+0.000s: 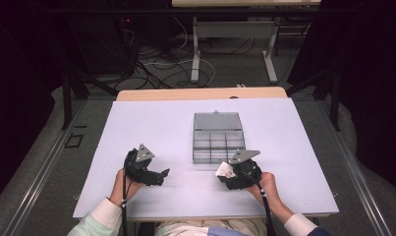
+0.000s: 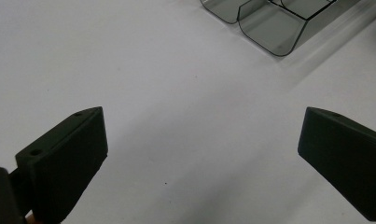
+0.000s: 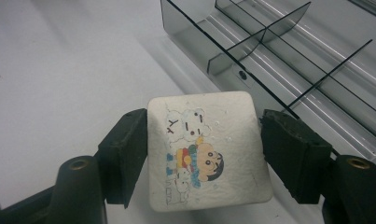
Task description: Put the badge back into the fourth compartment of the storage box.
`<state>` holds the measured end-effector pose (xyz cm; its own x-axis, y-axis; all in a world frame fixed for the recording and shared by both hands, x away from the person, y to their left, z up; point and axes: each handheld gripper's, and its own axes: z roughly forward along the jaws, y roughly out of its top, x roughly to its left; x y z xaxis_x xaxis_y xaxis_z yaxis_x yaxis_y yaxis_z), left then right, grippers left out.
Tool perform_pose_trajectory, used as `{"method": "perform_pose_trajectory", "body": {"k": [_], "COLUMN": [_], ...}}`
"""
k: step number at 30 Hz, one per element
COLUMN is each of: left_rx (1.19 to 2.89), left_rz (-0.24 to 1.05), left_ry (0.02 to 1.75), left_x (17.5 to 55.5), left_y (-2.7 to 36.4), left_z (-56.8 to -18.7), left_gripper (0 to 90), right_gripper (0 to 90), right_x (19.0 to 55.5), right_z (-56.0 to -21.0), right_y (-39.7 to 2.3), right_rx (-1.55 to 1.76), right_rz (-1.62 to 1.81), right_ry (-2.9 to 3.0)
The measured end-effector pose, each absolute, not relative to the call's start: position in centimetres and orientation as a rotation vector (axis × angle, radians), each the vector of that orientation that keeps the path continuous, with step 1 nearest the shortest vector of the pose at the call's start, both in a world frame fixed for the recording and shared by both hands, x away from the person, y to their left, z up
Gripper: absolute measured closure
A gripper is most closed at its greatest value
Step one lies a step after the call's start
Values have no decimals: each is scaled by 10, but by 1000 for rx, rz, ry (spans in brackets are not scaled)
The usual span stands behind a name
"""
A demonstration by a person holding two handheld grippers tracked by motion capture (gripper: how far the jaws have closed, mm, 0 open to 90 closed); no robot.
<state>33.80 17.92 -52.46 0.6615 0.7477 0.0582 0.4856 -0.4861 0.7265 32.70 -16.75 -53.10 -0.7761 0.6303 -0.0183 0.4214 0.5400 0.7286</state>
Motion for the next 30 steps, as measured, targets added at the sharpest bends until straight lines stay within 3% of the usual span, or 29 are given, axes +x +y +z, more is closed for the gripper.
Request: {"method": "perform_pose_trajectory", "body": {"k": [30], "left_rx": [2174], "left_rz": [495], "left_ry": [946], "left_x": [338], "left_y": [178], "left_z": [-525], "left_gripper": [13], "right_gripper": [328], "right_x": [332], "right_z": [-517], "right_y": [-169], "right_rx": [867], "right_rz": [1100], "right_ry": [2430]}}
